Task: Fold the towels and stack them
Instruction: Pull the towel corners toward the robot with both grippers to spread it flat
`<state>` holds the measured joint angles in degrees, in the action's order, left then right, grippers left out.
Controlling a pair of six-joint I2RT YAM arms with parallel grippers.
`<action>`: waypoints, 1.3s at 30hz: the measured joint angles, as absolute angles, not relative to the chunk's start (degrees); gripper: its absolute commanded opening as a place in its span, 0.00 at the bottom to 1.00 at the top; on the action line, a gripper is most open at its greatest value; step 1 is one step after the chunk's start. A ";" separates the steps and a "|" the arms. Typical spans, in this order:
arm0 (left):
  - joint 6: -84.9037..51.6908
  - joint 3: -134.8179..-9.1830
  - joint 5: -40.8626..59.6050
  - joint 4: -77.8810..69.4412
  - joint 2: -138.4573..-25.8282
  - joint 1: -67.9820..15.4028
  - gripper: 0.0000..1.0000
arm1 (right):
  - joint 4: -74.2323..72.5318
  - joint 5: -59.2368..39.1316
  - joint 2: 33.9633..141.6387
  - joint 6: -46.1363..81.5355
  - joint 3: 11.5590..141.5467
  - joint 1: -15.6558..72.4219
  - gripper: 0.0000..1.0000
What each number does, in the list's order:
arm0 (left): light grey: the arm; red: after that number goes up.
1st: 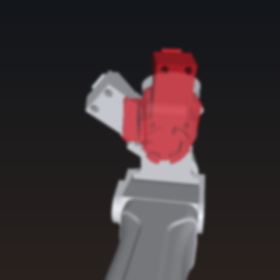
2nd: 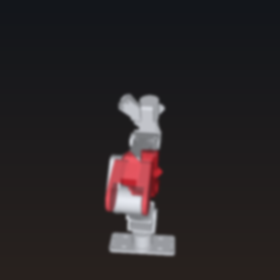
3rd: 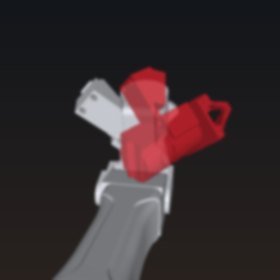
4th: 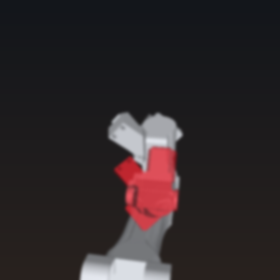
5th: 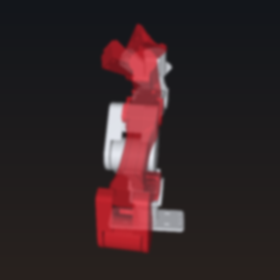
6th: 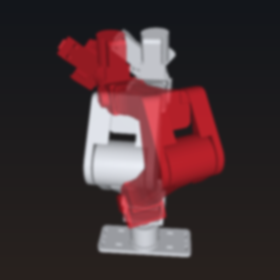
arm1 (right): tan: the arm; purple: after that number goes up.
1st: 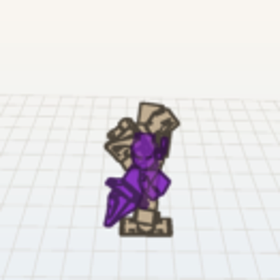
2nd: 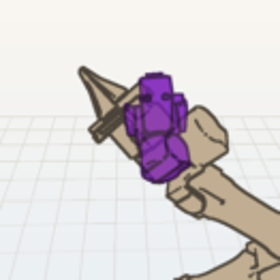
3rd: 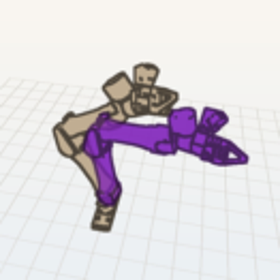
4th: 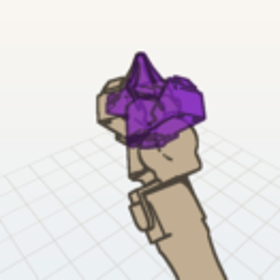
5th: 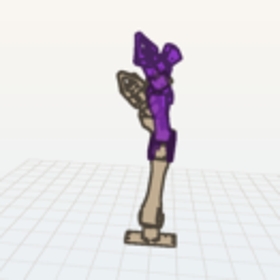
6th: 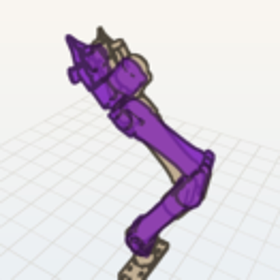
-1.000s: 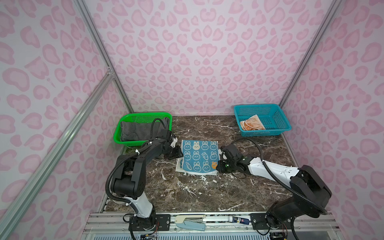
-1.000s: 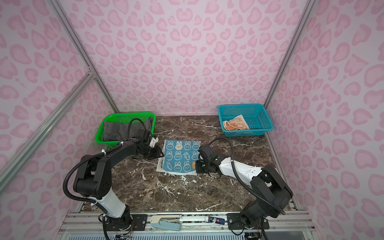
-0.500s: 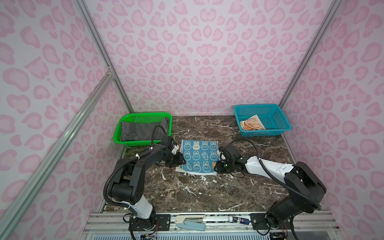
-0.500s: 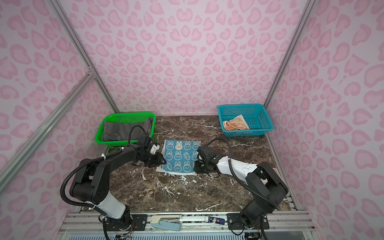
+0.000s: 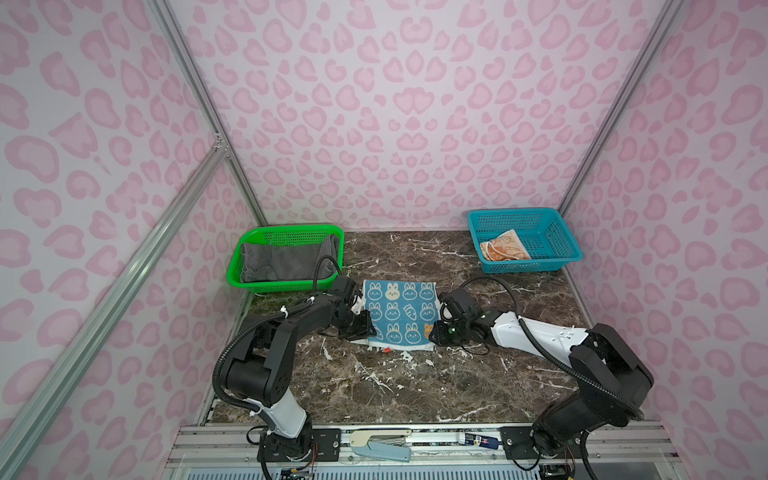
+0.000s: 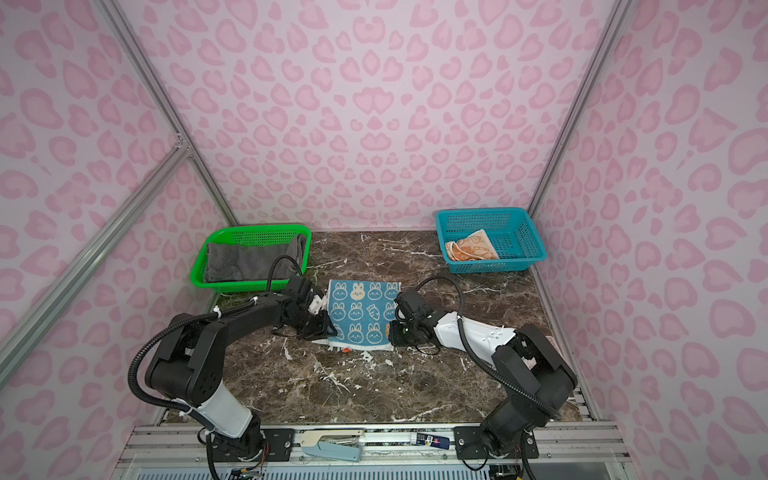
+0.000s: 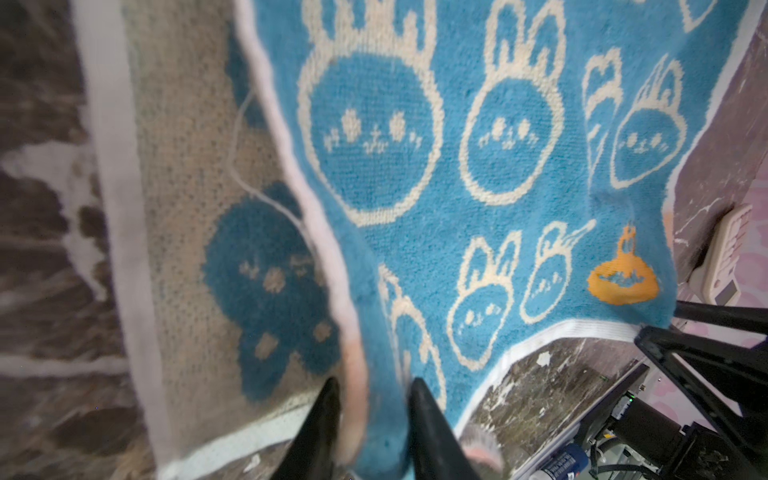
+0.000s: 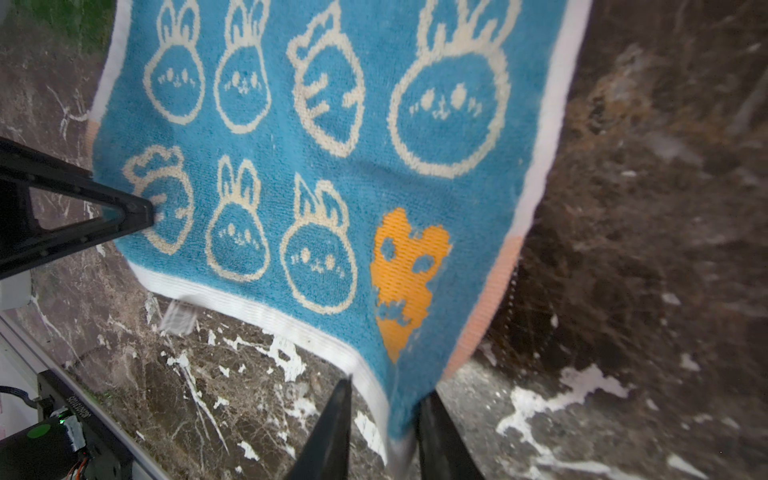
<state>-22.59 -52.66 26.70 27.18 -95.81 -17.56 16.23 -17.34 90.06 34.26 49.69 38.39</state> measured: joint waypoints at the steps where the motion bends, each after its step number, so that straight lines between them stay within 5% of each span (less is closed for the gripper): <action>1: -22.57 -52.71 26.57 27.35 -95.81 -17.56 0.09 | 16.23 -17.34 90.06 34.26 49.69 38.35 0.18; 10: -20.10 -62.37 25.28 32.51 -96.01 -17.32 0.03 | 17.10 -17.54 89.73 32.73 53.34 36.07 0.01; 16: -16.32 -70.30 23.27 35.83 -95.81 -15.40 0.03 | 18.70 -18.37 87.96 30.83 58.39 36.34 0.02; 39: -14.96 -64.34 20.99 35.27 -98.80 -13.08 0.03 | 17.26 -19.79 92.42 35.35 53.65 40.47 0.06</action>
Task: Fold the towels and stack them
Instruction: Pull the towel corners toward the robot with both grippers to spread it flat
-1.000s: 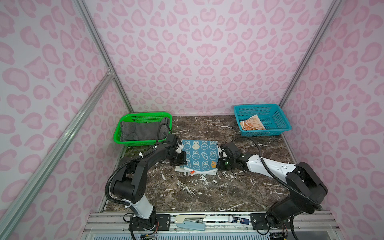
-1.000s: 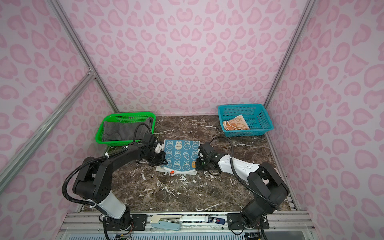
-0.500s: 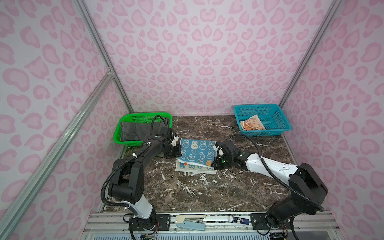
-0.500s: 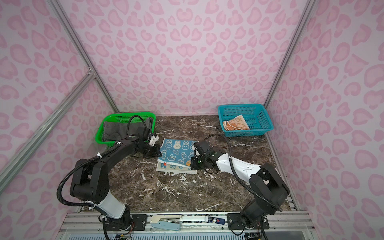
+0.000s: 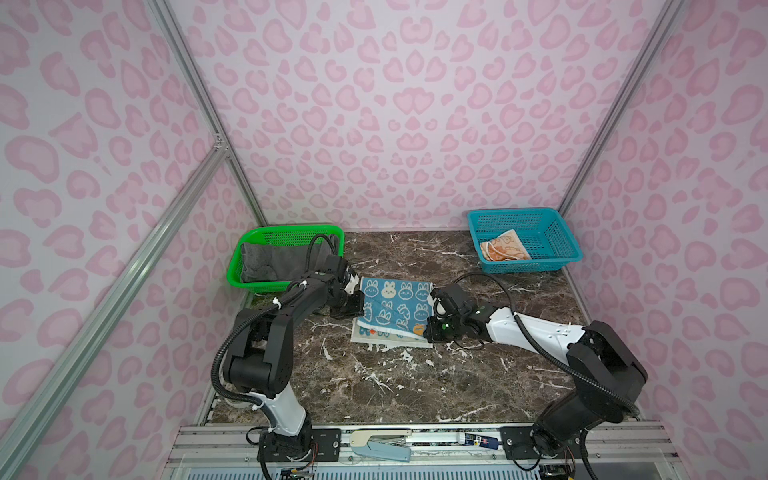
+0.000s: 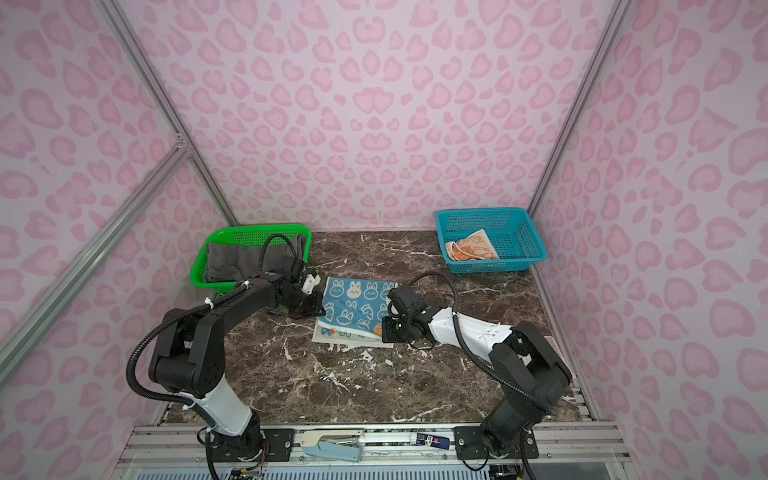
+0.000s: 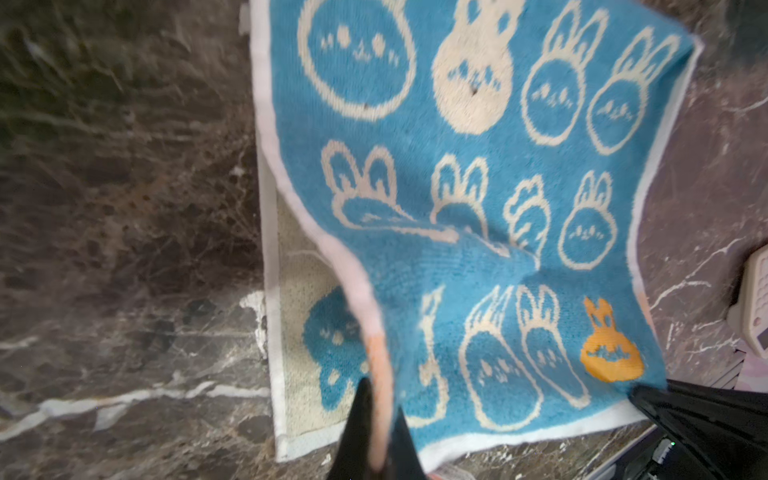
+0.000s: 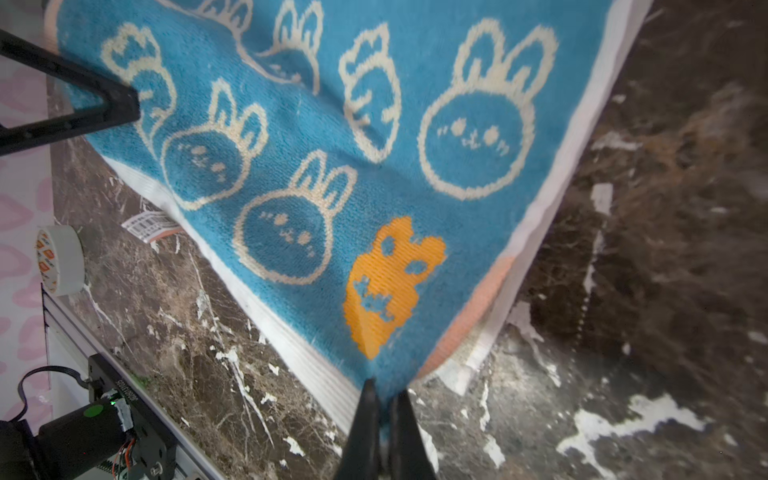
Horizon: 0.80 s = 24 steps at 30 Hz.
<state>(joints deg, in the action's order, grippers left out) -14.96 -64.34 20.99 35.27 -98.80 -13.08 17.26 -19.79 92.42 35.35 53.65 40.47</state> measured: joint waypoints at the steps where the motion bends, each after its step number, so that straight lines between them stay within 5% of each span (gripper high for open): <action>1: -14.98 -63.61 20.99 35.24 -99.07 -13.06 0.03 | 17.26 -20.01 92.84 35.55 53.45 40.64 0.06; 8: -15.40 -60.14 19.79 35.29 -99.42 -13.06 0.11 | 17.26 -20.40 94.08 36.14 52.84 41.54 0.26; 16: -15.64 -60.23 17.23 36.47 -99.11 -13.06 0.53 | 19.75 -19.66 92.36 35.55 52.36 41.60 0.41; 24: -16.78 -63.61 14.74 38.30 -95.20 -13.15 0.60 | 24.01 -15.20 91.55 30.74 56.97 41.52 0.40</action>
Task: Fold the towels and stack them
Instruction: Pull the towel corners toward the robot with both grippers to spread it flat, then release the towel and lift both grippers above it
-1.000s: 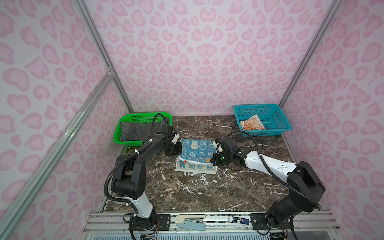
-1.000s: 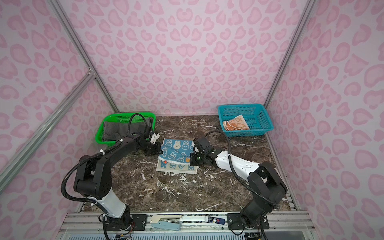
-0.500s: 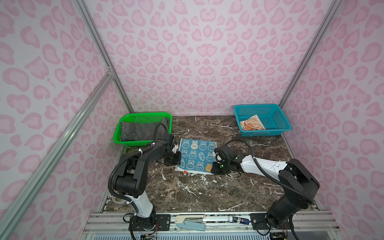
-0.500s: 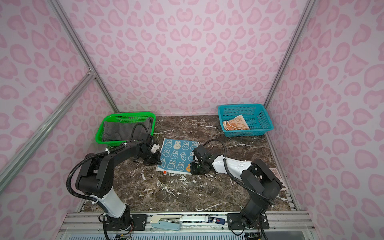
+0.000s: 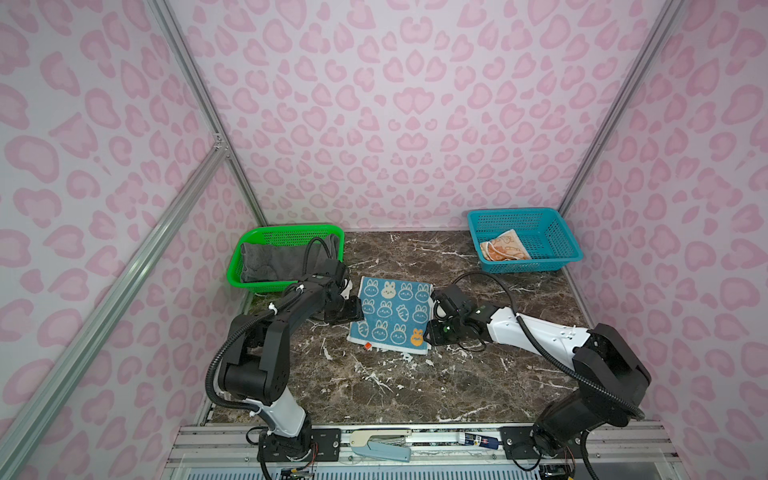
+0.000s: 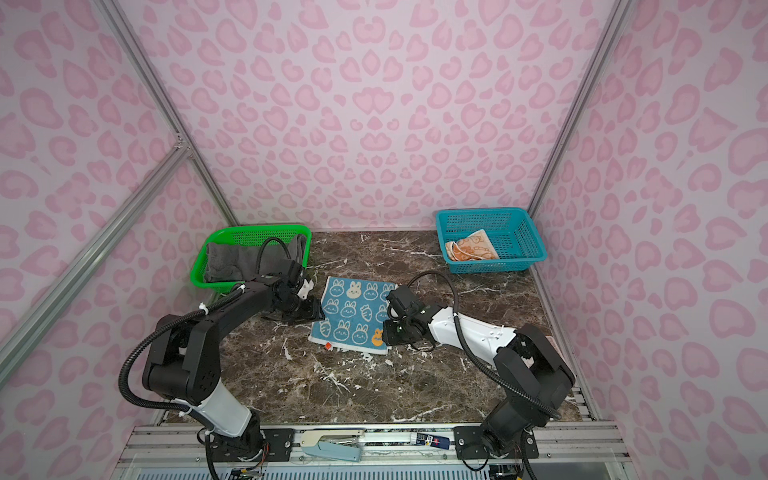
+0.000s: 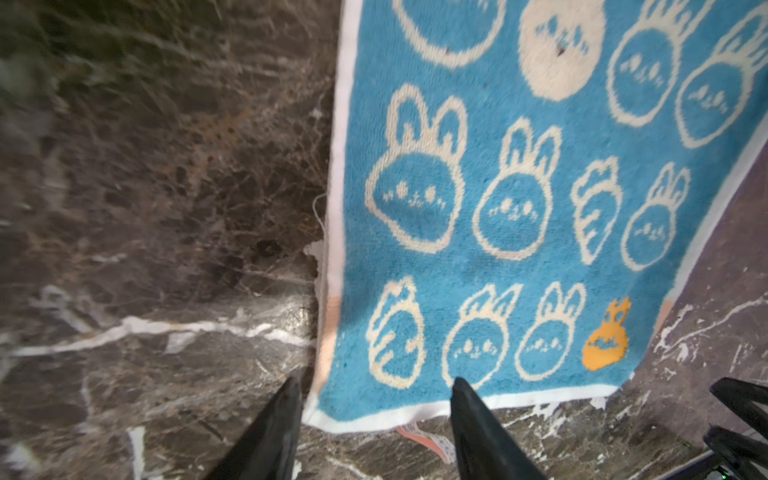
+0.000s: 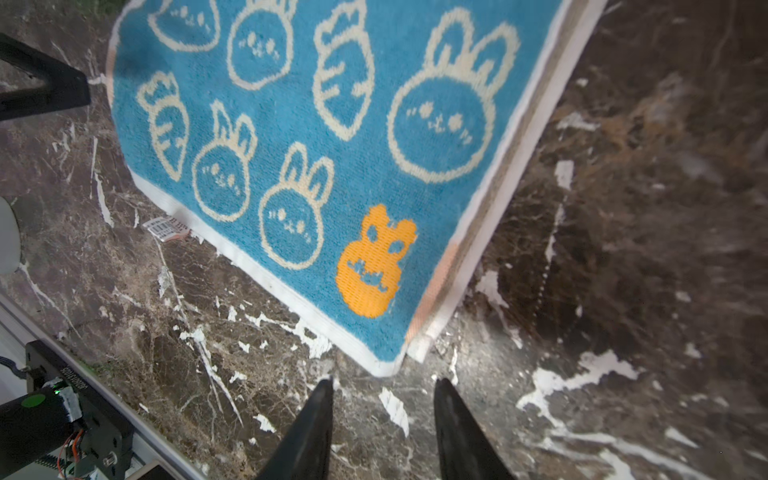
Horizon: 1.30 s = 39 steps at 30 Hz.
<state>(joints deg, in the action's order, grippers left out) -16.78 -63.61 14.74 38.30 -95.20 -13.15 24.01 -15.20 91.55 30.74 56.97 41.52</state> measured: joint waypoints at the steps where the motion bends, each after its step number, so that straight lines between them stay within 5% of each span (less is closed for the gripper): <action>1: -16.95 -63.94 14.59 38.41 -94.96 -13.28 0.60 | 23.99 -14.98 92.51 30.39 57.80 41.56 0.40; 7: -18.04 -64.27 15.27 36.49 -96.14 -15.92 0.53 | 23.38 -14.61 97.12 29.82 59.77 41.80 0.38; 20: -20.93 -58.65 19.20 26.81 -102.87 -17.17 0.04 | 25.23 -13.19 104.77 27.64 63.16 42.22 0.16; 39: -23.92 -52.58 25.17 27.81 -97.95 -26.85 0.09 | 32.80 -7.40 97.38 23.20 56.34 38.24 0.13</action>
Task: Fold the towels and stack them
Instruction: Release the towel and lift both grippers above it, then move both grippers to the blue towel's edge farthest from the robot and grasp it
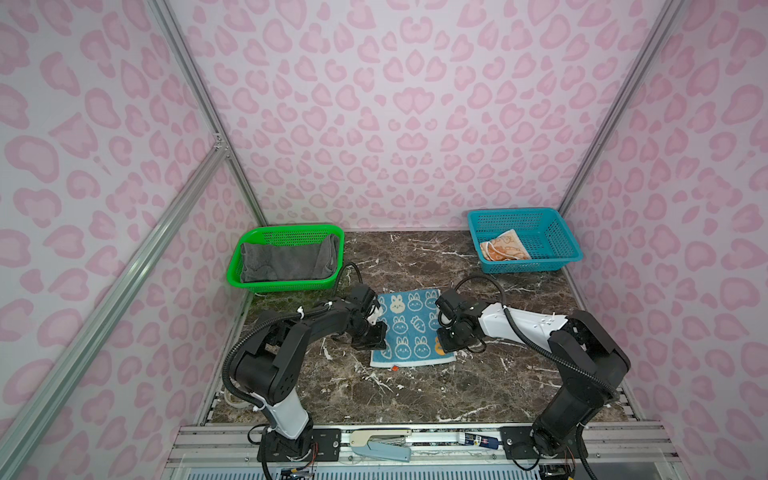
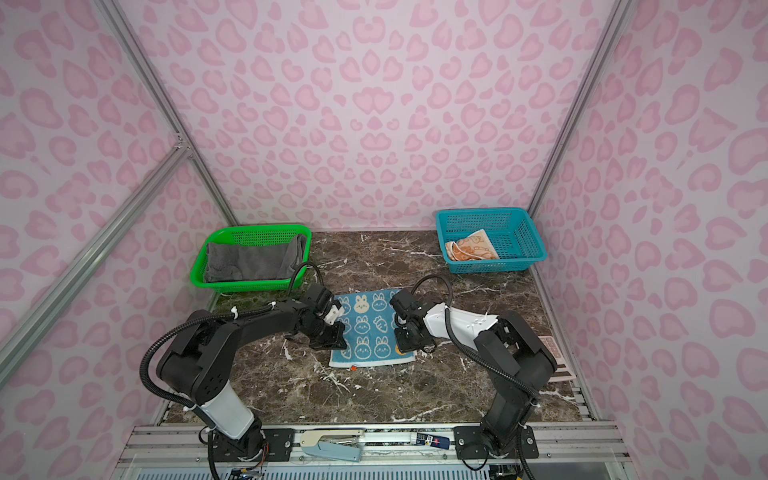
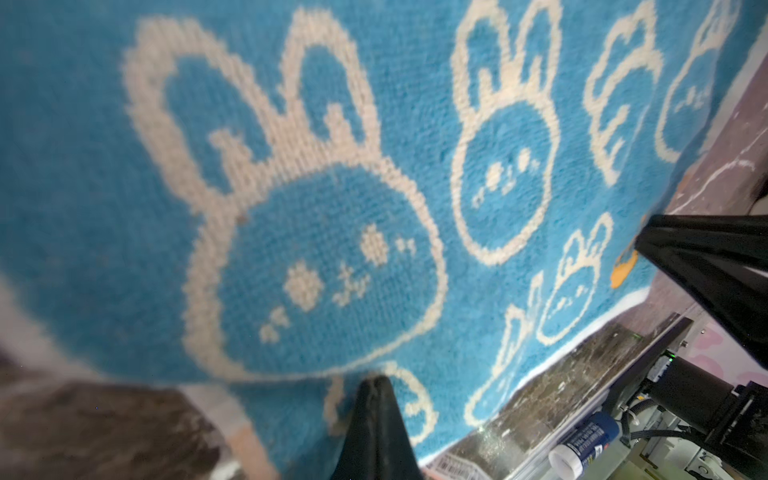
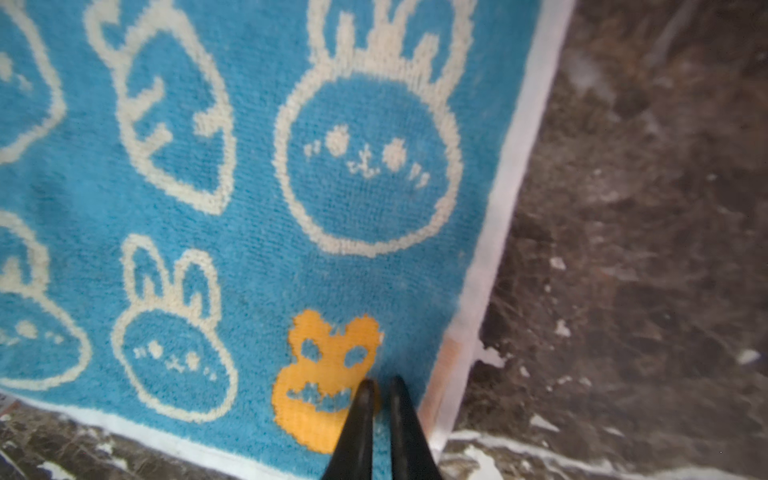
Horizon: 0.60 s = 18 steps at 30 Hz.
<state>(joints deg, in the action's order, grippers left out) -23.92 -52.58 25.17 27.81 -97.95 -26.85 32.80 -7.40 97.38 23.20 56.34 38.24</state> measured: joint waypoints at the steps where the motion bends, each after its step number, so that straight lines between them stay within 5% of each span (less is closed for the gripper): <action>1: -23.92 -53.23 24.62 28.73 -97.84 -26.87 0.11 | 33.47 -7.07 97.14 22.85 56.84 38.17 0.14; 13: -23.79 -67.55 18.15 34.59 -93.65 -25.06 0.57 | 28.51 -7.88 93.01 21.93 62.11 30.74 0.27; 18: -23.83 -72.07 16.45 34.35 -97.03 -21.96 0.64 | 26.09 -9.32 98.04 21.82 66.94 26.28 0.34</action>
